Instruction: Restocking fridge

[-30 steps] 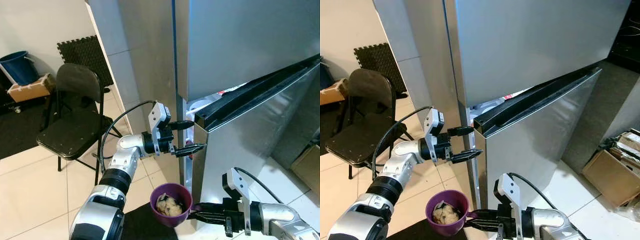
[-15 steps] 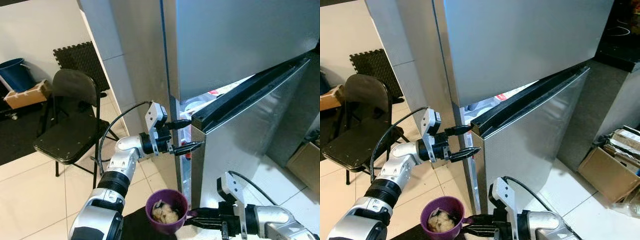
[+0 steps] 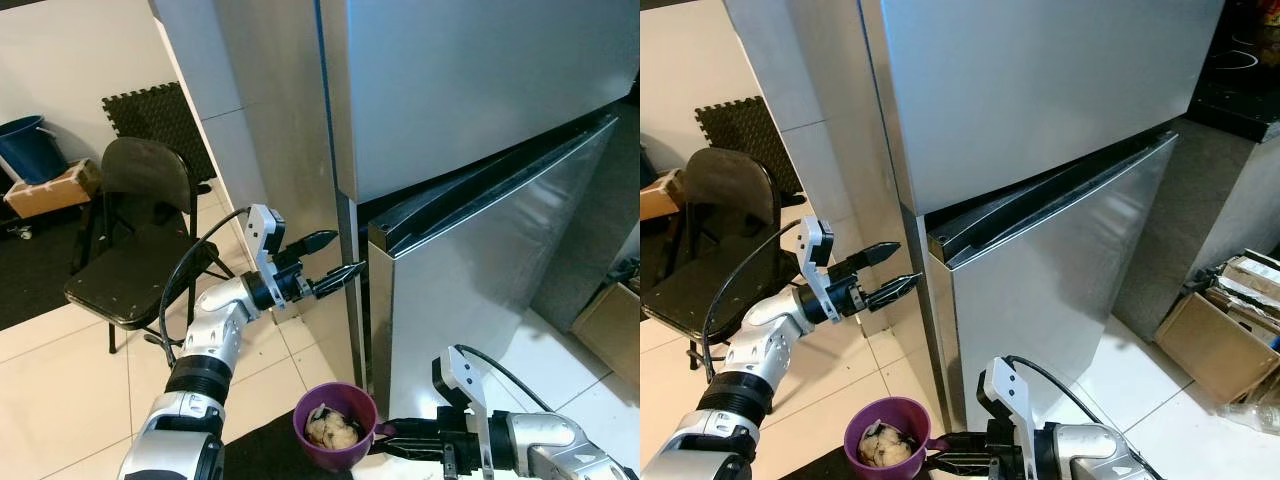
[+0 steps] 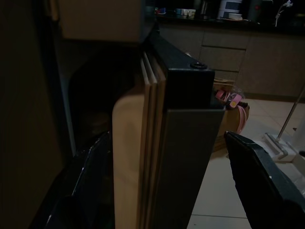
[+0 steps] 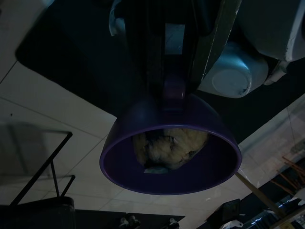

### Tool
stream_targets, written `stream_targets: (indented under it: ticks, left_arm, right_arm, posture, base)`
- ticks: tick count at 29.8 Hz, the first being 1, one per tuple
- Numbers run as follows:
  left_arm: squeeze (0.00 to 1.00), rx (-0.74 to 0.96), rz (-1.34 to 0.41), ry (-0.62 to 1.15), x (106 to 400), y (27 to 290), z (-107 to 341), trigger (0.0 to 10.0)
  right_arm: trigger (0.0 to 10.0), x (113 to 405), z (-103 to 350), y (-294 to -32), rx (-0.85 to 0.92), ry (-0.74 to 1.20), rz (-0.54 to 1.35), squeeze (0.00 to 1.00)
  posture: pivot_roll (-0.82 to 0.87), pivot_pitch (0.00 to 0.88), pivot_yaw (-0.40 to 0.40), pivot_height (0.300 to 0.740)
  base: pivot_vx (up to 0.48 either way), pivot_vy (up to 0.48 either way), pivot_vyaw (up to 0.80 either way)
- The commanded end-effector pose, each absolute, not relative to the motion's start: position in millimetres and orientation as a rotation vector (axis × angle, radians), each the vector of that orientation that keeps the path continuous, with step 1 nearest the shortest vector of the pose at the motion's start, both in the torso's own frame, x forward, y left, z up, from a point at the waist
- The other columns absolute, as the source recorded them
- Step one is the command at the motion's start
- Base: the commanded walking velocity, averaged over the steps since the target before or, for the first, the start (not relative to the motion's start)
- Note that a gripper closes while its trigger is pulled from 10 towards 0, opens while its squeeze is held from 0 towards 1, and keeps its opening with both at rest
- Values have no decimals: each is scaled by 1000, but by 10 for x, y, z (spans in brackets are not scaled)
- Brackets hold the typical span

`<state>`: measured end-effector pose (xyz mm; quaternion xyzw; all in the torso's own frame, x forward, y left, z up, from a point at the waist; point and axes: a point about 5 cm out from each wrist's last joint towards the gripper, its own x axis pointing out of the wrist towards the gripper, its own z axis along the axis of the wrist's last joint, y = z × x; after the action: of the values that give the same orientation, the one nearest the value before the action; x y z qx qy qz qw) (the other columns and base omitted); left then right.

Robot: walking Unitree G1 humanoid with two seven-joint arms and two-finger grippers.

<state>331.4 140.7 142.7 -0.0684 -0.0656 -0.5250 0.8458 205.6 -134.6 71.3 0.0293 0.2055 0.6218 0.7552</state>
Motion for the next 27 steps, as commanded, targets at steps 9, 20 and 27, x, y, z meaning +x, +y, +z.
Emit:
stream_targets:
  ticks: [9,20,27]
  left_arm:
    - [0,-121,-960,-95,3360,1552,1342,10000]
    - [0,-178,-732,-7,3435,1214,1078,0]
    - [0,-225,-783,-28,3418,970,1090,0]
  right_arm:
    - [10000,2071,709,-1303,46,428,1375,0]
    - [10000,2086,704,-1310,39,426,1368,0]
    - [10000,2091,703,-1297,38,424,1370,0]
  posture:
    - [-95,0,84,740]
    - [-96,0,81,740]
    - [-99,0,80,740]
  base:
    - [0,0,0]
    - [0,0,0]
    - [0,0,0]
